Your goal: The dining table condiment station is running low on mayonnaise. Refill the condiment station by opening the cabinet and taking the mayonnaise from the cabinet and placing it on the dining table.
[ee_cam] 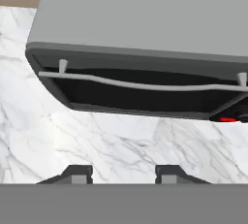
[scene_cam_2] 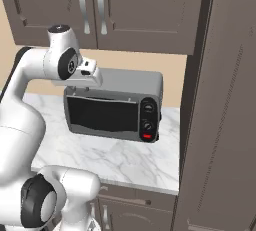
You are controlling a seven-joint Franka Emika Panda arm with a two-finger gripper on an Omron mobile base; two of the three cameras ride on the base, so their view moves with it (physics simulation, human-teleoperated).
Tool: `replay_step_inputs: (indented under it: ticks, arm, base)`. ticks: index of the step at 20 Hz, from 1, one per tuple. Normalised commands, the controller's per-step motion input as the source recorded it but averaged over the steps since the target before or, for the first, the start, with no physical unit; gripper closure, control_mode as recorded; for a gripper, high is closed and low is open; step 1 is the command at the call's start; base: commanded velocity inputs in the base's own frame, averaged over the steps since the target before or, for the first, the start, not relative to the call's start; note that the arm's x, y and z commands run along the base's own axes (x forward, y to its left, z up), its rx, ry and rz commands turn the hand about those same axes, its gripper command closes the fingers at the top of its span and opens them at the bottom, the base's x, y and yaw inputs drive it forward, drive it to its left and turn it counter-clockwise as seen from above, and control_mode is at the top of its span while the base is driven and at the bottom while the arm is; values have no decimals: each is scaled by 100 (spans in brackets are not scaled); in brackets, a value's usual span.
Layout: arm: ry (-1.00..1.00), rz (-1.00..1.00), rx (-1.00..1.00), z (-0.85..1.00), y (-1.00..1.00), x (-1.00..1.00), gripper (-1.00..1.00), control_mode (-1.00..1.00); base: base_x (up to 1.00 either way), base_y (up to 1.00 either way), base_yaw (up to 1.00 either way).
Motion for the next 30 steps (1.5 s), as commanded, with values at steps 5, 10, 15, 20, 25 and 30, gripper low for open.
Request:
replay_step_inputs:
  ticks: [5,10,15,20,25,30]
  arm:
    - [-38,0,-2,0,0,-60,-100,-100]
    - [-81,0,-5,35,1,-98,-100,-100]
    - [-56,0,0,82,-4,-47,-100,-100]
    - [-29,-1,1,95,1,-7,-100,-100]
    - [-27,0,0,89,1,-8,-100,-100]
    - [-29,0,0,56,0,-10,-100,-100]
  base:
    - [0,0,0]
    - [0,0,0]
    - [0,0,0]
    - [0,0,0]
    - [0,0,0]
    - [0,0,0]
